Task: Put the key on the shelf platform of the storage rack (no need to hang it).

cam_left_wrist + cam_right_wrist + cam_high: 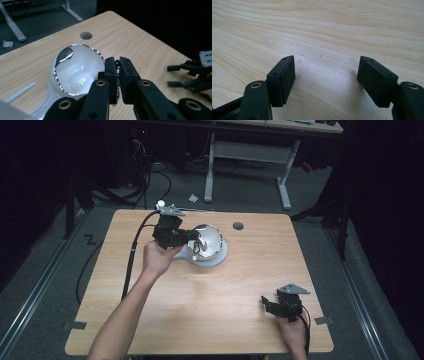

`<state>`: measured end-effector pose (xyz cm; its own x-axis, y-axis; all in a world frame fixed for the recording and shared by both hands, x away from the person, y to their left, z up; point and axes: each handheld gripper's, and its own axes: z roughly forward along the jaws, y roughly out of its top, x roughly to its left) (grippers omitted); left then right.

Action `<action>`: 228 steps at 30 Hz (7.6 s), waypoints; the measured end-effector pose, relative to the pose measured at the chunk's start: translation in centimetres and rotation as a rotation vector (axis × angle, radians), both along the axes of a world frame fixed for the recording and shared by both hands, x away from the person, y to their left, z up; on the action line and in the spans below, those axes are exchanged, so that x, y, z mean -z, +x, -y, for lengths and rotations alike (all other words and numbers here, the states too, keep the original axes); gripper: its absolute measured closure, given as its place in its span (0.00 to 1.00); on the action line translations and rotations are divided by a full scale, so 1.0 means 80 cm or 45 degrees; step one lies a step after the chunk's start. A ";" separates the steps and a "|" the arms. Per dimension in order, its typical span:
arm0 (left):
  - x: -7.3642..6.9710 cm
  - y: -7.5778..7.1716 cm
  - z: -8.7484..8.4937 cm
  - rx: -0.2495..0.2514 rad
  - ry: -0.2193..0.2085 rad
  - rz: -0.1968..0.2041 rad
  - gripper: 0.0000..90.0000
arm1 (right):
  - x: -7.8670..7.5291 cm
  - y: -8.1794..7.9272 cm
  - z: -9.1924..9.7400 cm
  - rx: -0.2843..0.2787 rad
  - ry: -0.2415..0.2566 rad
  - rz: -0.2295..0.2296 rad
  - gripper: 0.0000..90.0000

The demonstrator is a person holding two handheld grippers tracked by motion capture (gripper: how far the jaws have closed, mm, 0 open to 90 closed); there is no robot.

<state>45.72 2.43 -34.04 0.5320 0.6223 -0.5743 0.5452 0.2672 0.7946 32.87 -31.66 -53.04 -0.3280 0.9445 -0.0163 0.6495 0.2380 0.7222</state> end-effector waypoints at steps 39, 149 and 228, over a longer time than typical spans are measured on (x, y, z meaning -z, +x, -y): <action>0.055 0.064 0.048 -0.129 0.184 0.001 0.95 | 0.000 -0.001 -0.001 0.002 -0.002 0.000 0.34; 0.084 -0.074 -0.130 -0.393 0.008 0.064 0.39 | 0.000 -0.001 0.000 -0.010 -0.004 0.003 0.34; 0.207 -0.110 -0.137 -0.424 0.031 -0.173 0.34 | 0.000 -0.001 -0.001 -0.011 -0.001 0.001 0.34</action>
